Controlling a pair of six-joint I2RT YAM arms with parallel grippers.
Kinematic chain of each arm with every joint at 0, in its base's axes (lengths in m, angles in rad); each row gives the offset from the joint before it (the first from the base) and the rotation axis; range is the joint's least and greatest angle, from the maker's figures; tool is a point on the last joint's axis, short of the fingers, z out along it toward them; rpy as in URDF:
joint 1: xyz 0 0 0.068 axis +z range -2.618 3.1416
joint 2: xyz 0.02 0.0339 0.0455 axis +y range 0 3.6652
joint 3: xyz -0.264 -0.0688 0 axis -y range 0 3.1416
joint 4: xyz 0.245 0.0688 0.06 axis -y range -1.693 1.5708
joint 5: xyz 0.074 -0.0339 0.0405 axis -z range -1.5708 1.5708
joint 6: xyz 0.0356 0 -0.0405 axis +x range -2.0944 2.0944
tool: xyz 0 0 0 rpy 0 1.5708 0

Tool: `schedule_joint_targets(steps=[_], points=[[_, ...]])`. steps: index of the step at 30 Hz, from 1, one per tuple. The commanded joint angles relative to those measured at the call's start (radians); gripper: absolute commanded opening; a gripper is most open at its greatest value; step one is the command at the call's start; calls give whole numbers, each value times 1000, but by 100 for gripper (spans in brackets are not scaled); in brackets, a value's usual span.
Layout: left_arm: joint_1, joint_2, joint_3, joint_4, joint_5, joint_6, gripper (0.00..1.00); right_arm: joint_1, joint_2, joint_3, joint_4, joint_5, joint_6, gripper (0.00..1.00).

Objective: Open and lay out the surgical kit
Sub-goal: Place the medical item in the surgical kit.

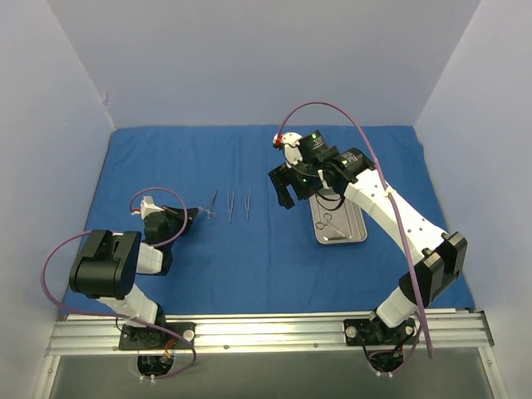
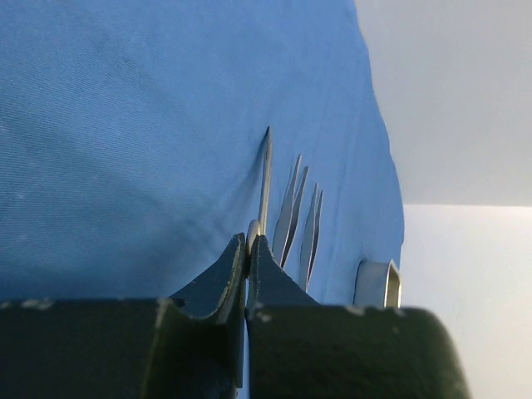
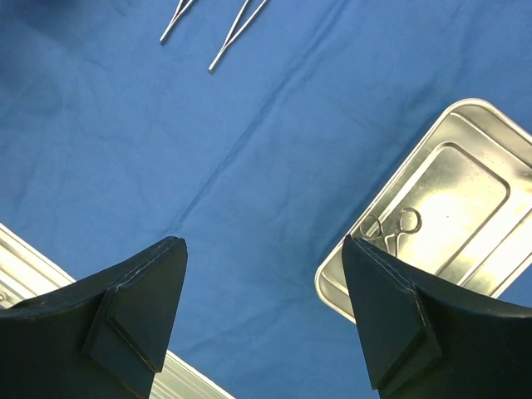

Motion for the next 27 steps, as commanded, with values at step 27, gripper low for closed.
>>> schedule_joint_targets(steps=[27], points=[[-64, 170, -97, 328, -119, -137, 16, -6, -42, -34, -19, -28, -6, 78]])
